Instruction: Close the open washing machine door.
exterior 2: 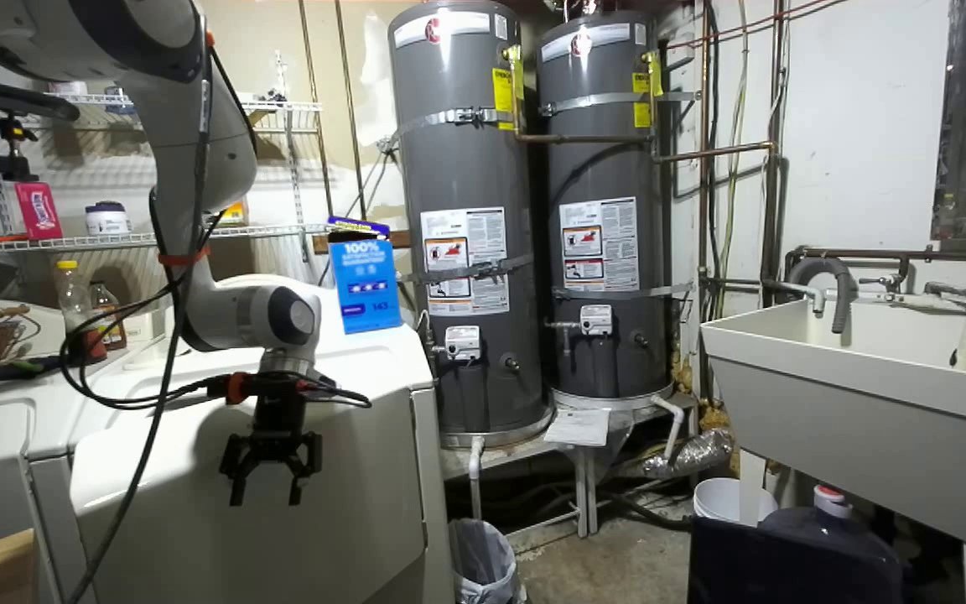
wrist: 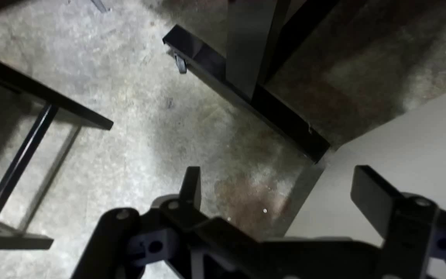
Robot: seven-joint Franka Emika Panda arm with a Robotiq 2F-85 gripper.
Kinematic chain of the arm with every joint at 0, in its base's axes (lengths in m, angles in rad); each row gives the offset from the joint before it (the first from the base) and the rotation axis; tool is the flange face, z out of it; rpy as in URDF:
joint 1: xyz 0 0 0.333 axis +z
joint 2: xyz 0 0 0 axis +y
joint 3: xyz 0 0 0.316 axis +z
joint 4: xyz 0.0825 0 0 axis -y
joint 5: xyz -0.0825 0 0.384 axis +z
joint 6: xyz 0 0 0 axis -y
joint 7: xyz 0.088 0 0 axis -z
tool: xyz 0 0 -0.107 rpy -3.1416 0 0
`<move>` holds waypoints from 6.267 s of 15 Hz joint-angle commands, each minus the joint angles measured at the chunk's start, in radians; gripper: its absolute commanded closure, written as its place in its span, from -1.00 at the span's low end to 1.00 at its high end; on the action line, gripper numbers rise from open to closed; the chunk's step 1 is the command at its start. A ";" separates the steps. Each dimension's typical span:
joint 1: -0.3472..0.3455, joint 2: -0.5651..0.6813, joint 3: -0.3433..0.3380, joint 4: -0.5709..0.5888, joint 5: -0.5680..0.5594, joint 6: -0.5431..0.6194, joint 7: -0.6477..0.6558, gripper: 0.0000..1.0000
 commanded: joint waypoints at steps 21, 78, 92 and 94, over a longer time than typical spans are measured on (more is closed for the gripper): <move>0.302 0.004 -0.198 0.076 -0.177 0.227 0.583 -1.00; 0.941 0.002 -0.512 -0.133 -1.790 0.257 2.035 -1.00; 0.531 -0.147 -0.033 -0.542 -1.728 -0.299 2.385 -1.00; 0.427 -0.170 0.038 -0.622 -1.698 -0.379 2.488 -1.00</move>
